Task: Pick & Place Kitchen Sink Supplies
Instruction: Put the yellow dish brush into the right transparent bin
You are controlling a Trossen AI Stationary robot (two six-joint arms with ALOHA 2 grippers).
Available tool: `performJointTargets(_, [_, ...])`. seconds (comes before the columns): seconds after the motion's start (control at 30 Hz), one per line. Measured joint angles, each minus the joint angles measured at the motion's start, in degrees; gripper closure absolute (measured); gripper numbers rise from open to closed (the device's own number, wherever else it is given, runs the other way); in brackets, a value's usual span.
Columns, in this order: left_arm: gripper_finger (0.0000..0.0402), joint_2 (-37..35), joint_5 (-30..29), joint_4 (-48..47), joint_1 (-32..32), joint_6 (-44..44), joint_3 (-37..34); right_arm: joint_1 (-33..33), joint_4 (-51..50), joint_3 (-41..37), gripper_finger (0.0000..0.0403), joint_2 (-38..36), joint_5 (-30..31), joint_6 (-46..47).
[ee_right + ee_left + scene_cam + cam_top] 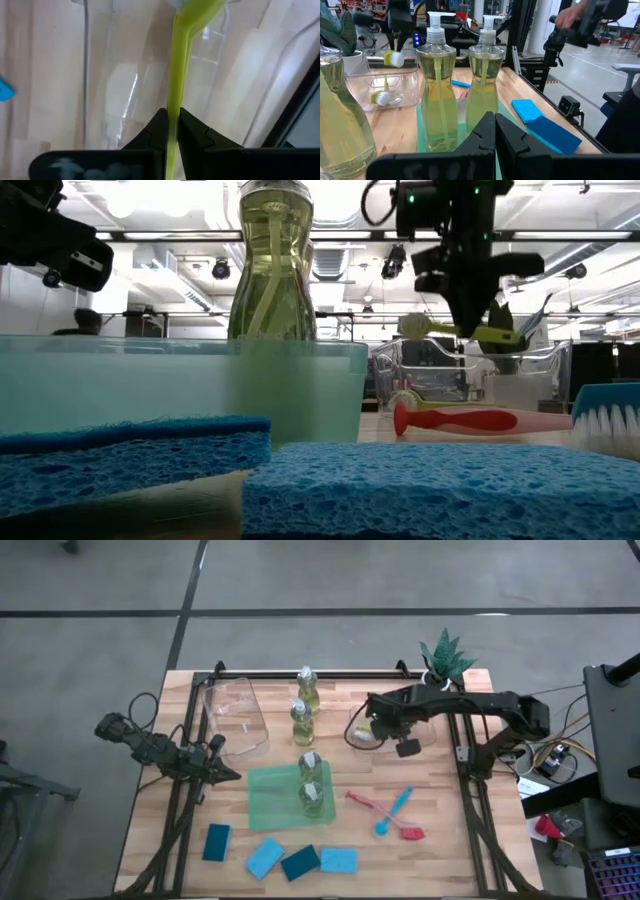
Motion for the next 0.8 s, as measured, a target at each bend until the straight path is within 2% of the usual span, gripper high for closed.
performJointTargets(0.27, [0.0401,0.0,0.0,0.01,0.02,0.02,-0.01,-1.26,5.54,-5.05,0.038,2.74,-0.54,-3.44])
performJointTargets(0.8, [0.0401,0.0,-0.02,-0.06,0.02,0.02,-0.02,-2.3,17.79,-13.5,0.038,4.4,-1.79,-3.44])
